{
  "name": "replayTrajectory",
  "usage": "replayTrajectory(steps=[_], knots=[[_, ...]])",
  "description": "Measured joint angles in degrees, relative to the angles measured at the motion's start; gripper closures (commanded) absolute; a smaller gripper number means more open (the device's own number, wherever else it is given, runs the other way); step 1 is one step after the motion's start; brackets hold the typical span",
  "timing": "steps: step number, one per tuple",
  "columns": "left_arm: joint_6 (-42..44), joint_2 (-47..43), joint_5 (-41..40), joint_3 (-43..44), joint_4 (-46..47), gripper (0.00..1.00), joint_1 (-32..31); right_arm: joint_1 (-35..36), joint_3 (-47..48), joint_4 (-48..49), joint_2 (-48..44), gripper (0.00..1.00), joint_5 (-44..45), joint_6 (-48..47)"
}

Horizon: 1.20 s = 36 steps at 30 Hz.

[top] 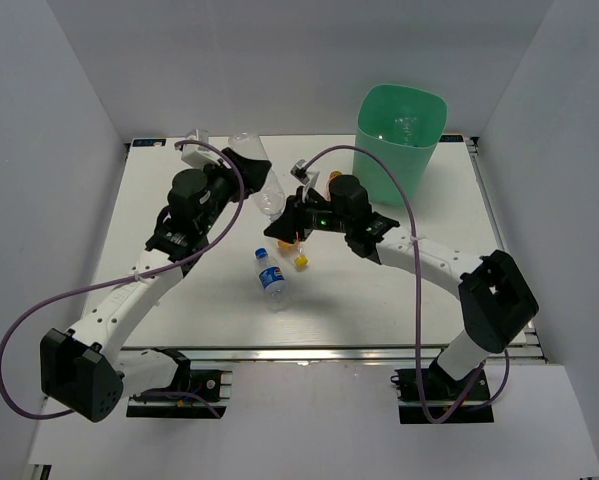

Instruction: Put the plastic bottles in the bin

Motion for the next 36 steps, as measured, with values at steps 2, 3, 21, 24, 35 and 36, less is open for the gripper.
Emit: replayTrajectory(steps=[2,3,21,24,35,36], knots=[[0.0,0.0,-0.1,0.0,0.1,0.02,0.0,0.0,-1.0,1.1,-0.7,0.90,0.9,0.3],[0.0,0.0,-0.1,0.0,0.1,0.02,0.0,0.0,-1.4,1.3,-1.0,0.89,1.4,0.2],[2.2,-1.2,-11.6,0.6,-5.2,0.02,-0.1,-25.1,11.4,-12.6,-3.2,0.88,5.6,3.3],[2.2,0.7,-14.4,1.7,-7.8,0.02,-0.1,-30.5,16.1,-17.7,-3.2,0.81,5.7,4.9],[2.2,2.9,-20.2,1.9,-13.2,0.02,-0.1,-39.2,31.4,-35.1,1.9,0.31,4.6,4.8],[2.2,2.9,-20.4,1.9,-13.5,0.02,-0.1,-39.2,32.4,-35.9,2.5,0.25,4.4,4.5]])
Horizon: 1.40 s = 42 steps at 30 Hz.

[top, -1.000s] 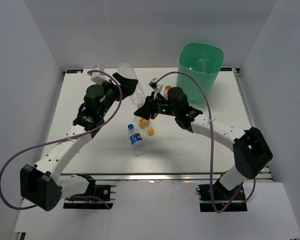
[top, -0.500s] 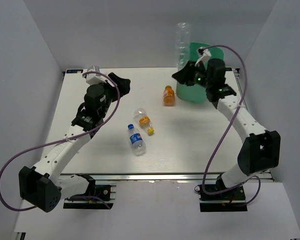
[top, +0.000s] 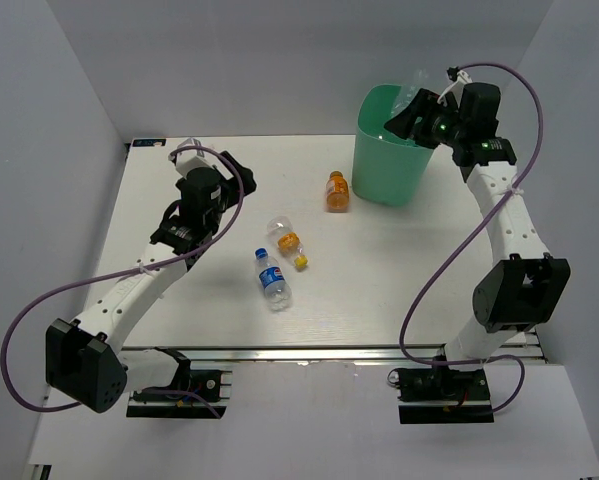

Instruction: Put the plastic bottles in the bin

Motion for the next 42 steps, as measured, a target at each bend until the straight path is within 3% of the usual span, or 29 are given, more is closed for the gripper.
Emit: replayTrajectory(steps=[12,17,26,31,36,42], knots=[[0.0,0.4,-1.0,0.0,-2.2,0.02,0.0,0.1,0.9,-5.5,0.5,0.16,-1.8,-3.1],[0.0,1.7,-1.0,0.1,-2.6,0.02,0.0,2.0,1.9,-8.8,0.1,0.13,0.1,-10.1],[0.0,4.3,-0.9,0.8,-4.5,0.02,0.0,15.5,1.7,-12.2,-3.8,0.11,10.8,-24.6],[-0.2,4.7,-2.0,0.8,-6.2,0.02,0.0,26.0,-1.9,-11.9,-3.5,0.11,16.6,-26.4],[-1.3,4.8,-2.1,-1.0,-6.5,0.02,0.0,29.5,-3.6,-9.1,3.3,0.11,27.5,-22.9],[-2.4,4.8,-1.7,-4.5,-8.1,0.02,0.0,29.7,3.3,-6.6,19.5,0.11,38.8,-19.5]])
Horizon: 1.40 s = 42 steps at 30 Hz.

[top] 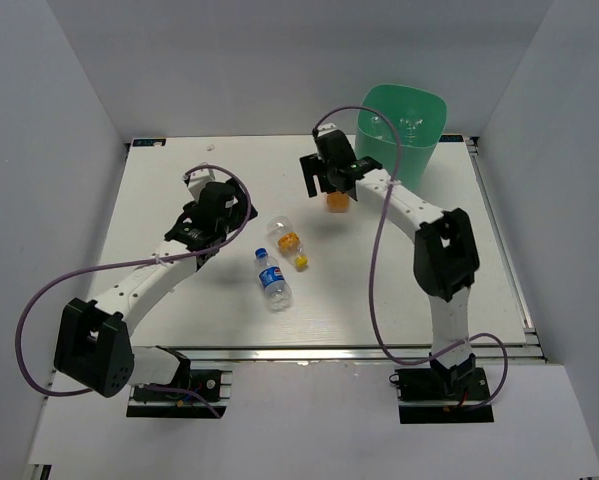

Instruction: Put the plastic bottles in the bin

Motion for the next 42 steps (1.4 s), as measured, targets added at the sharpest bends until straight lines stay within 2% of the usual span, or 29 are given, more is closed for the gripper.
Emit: replayTrajectory(steps=[7,15,18,19,21,22,24,25,28,33,38,42], knots=[[-0.2,-0.1,0.7,-0.6,-0.3,0.02,0.0,0.0,8.3,1.0,13.1,0.11,9.4,2.3],[-0.7,-1.6,1.7,-2.8,0.2,0.02,0.0,-0.1,8.9,1.9,18.7,0.11,16.0,3.1],[-0.9,-2.2,2.3,-3.5,0.4,0.02,0.0,-0.3,8.8,2.0,19.8,0.19,17.8,3.2],[-1.0,-2.2,2.3,-3.7,0.4,0.02,0.0,-0.3,8.8,2.2,19.9,0.31,18.0,3.3],[-1.2,-2.2,2.5,-3.7,0.4,0.02,0.0,-0.5,8.7,2.7,19.9,0.45,18.4,3.4],[-1.3,-2.2,2.5,-3.7,0.4,0.02,0.0,-0.5,8.3,3.7,19.9,0.57,18.5,3.7],[-1.5,-2.2,2.7,-3.7,0.4,0.02,0.0,-0.5,6.8,6.0,19.8,0.62,18.8,4.0],[-1.6,-2.2,2.7,-3.8,0.4,0.02,0.0,-0.5,5.6,7.1,19.3,0.68,19.2,3.8],[-1.7,-2.3,3.0,-4.1,0.6,0.02,0.0,-0.4,2.3,8.6,16.9,0.76,19.0,3.4],[-1.8,-2.3,3.6,-4.7,0.6,0.02,0.0,-0.3,-2.1,9.6,9.6,0.79,16.7,2.3],[-1.7,-2.3,3.7,-4.7,0.7,0.02,0.0,0.3,-8.1,11.8,-4.2,0.79,7.6,-0.9],[-1.7,-2.3,3.7,-4.7,0.6,0.02,0.0,1.1,-9.0,13.7,-14.8,0.76,6.1,-2.3]])
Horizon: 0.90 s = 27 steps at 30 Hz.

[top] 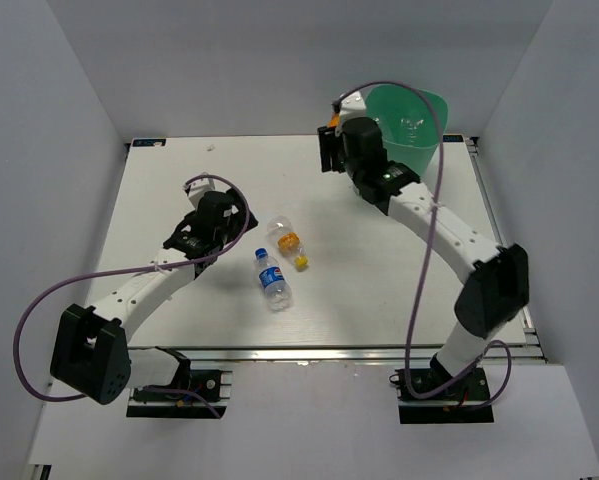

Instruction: Put the plastic bottles in the bin

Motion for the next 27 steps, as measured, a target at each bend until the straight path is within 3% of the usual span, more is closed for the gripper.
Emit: replayTrajectory(steps=[5,8,10,11,12,17,27], knots=[[-0.1,0.0,0.2,-0.1,0.0,0.02,0.0,-2.4,0.1,3.5,-8.9,0.75,3.2,-1.0],[-0.1,0.0,1.2,-0.7,0.5,0.02,0.0,-7.0,1.2,3.0,-9.2,0.67,4.1,-0.3],[-0.3,0.1,1.9,-1.0,0.5,0.02,0.0,-10.5,2.3,1.6,-7.9,0.42,3.6,0.7],[-0.3,0.2,2.1,-1.0,0.5,0.02,0.0,-12.1,2.8,0.7,-6.9,0.17,3.1,1.1],[-0.3,0.2,2.2,-1.0,0.5,0.02,0.0,-13.6,3.7,-0.6,-5.7,0.11,2.6,1.7],[-0.3,0.2,3.1,-1.9,0.5,0.02,0.0,-16.1,8.6,-8.5,-1.0,0.11,-3.4,1.2],[0.3,1.0,7.9,-5.9,1.4,0.02,0.0,-11.7,8.6,-12.2,-2.8,0.11,-18.5,-4.6]])
